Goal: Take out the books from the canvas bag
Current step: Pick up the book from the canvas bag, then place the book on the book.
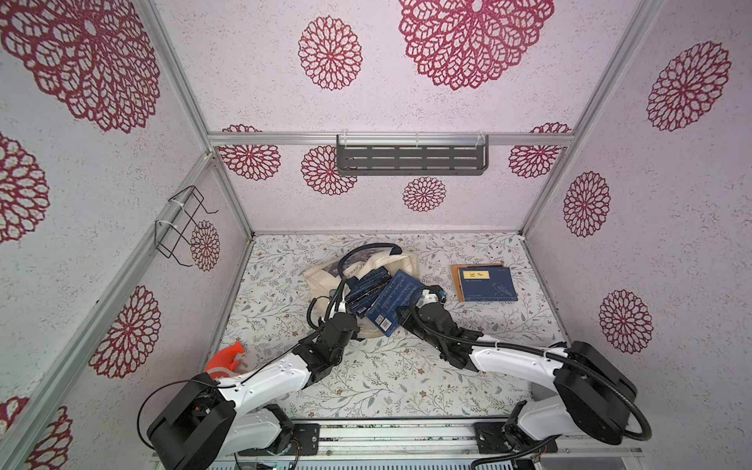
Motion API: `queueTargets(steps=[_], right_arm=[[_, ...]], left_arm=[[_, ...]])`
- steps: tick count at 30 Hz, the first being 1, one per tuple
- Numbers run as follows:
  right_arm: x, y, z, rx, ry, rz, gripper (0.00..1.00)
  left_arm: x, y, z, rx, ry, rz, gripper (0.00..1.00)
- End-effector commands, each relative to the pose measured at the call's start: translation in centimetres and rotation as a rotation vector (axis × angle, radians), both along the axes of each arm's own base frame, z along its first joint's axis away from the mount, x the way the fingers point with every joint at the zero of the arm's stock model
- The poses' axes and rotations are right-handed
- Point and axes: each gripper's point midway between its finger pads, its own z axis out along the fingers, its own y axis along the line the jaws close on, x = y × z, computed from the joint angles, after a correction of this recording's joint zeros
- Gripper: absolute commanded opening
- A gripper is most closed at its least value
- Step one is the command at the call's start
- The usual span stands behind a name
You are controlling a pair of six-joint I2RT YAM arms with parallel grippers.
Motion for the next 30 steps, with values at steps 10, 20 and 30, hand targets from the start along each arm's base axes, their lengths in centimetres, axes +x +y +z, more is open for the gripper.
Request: queueTargets(steps=[10, 20, 30], right_arm=[[1.2, -11.9, 9.3, -0.018, -0.277, -0.235, 0.00], [3.4, -20.4, 11.4, -0.001, -0.323, -0.437, 0.00], [7.8, -25.6, 8.6, 0.137, -0.265, -0.524, 0.00]], left_arm=[[0.2, -0.2, 1.2, 0.009, -0.030, 0.006, 0.00], [0.3, -0.3, 1.1, 0.013, -0.027, 0.004, 0.00], [0.3, -0.3, 1.2, 0.013, -0.030, 0.003, 0.00]])
